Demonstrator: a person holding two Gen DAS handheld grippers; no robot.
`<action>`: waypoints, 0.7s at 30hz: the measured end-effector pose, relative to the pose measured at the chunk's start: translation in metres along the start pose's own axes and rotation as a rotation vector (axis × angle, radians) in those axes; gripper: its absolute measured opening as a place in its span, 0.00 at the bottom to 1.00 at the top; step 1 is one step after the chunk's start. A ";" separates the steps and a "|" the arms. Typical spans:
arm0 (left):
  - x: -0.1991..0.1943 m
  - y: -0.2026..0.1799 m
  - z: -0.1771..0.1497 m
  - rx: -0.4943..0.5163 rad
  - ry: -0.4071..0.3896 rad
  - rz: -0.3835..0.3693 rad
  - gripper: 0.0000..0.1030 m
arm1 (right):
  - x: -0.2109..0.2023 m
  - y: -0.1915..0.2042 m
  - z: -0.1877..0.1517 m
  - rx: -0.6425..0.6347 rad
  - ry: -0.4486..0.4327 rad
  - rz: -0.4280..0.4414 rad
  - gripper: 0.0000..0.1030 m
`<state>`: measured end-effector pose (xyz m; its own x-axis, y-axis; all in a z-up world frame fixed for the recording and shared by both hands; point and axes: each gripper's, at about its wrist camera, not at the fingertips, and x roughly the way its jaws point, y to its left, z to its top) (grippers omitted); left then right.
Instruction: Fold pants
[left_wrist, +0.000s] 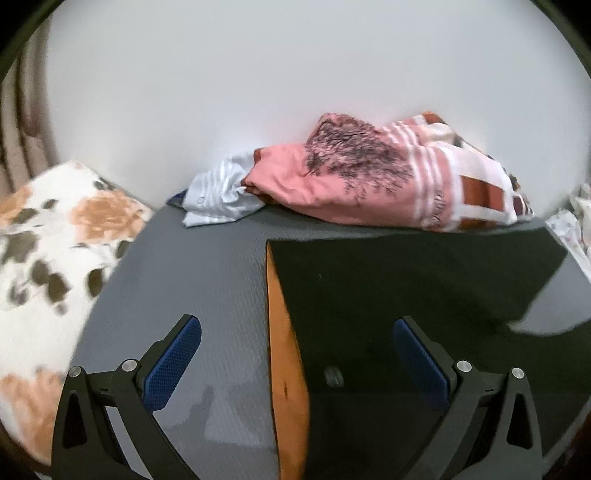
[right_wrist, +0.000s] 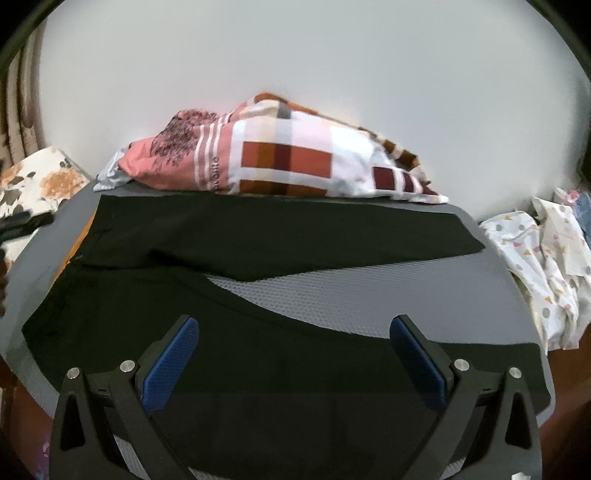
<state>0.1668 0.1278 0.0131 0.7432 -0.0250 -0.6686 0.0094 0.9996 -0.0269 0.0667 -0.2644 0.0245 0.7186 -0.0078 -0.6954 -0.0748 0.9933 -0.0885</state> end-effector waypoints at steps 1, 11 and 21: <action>0.010 0.006 0.005 -0.009 0.003 -0.010 0.99 | 0.005 0.003 0.002 -0.007 0.007 0.002 1.00; 0.148 0.042 0.065 -0.013 0.198 -0.178 0.68 | 0.051 0.009 0.017 -0.004 0.080 0.016 1.00; 0.185 0.039 0.058 -0.065 0.342 -0.289 0.20 | 0.067 0.005 0.022 0.013 0.103 0.022 1.00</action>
<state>0.3430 0.1634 -0.0687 0.4526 -0.3170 -0.8334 0.1338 0.9482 -0.2880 0.1295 -0.2571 -0.0065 0.6421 0.0027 -0.7666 -0.0804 0.9947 -0.0639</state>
